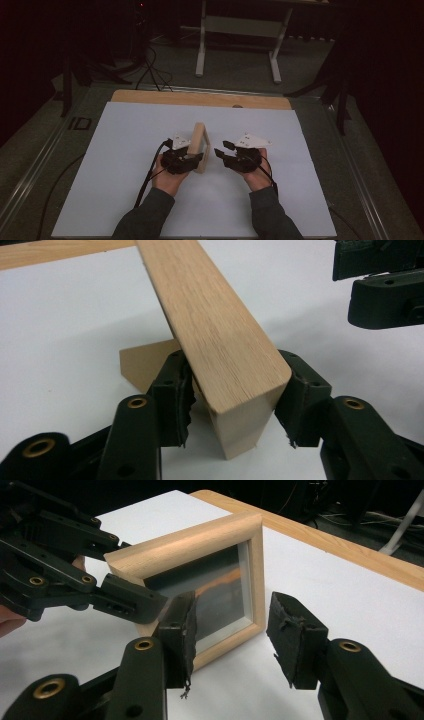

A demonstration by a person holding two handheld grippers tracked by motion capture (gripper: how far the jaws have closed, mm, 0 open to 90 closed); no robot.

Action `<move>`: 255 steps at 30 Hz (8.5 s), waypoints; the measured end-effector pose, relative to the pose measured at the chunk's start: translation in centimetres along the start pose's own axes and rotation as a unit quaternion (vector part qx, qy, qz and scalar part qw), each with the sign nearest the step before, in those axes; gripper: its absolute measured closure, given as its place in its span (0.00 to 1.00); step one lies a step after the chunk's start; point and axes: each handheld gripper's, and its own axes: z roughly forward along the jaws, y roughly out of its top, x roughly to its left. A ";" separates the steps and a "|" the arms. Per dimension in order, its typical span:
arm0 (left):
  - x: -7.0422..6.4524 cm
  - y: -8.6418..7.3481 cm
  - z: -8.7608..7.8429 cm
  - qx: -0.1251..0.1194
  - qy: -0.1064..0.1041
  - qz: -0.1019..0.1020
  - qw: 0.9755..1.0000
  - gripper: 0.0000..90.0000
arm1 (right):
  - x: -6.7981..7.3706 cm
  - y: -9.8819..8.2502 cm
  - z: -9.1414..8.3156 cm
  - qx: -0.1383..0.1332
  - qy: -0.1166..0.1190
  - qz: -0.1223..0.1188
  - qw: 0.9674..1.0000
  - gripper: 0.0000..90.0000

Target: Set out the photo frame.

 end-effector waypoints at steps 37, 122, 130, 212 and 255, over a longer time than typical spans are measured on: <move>-0.1 -0.4 -0.3 -0.001 0.004 0.028 1.000 0.67 | 0.3 0.7 -0.1 -0.011 -0.009 0.000 1.000 0.61; -0.6 -0.7 -0.7 0.001 0.012 0.060 0.998 0.67 | -0.8 5.8 8.2 0.031 -0.051 -0.009 0.998 1.00; -0.1 -0.8 -0.9 0.001 0.018 0.056 0.998 0.66 | -0.9 5.7 7.8 0.032 -0.055 -0.003 0.998 1.00; 3.1 -0.4 -0.6 0.016 0.039 0.029 0.999 0.60 | 0.3 2.9 1.3 0.013 -0.025 -0.038 0.999 0.55; 3.8 0.1 0.3 -0.002 0.024 0.084 0.996 0.54 | -0.7 0.2 4.0 0.059 -0.023 -0.054 0.997 0.55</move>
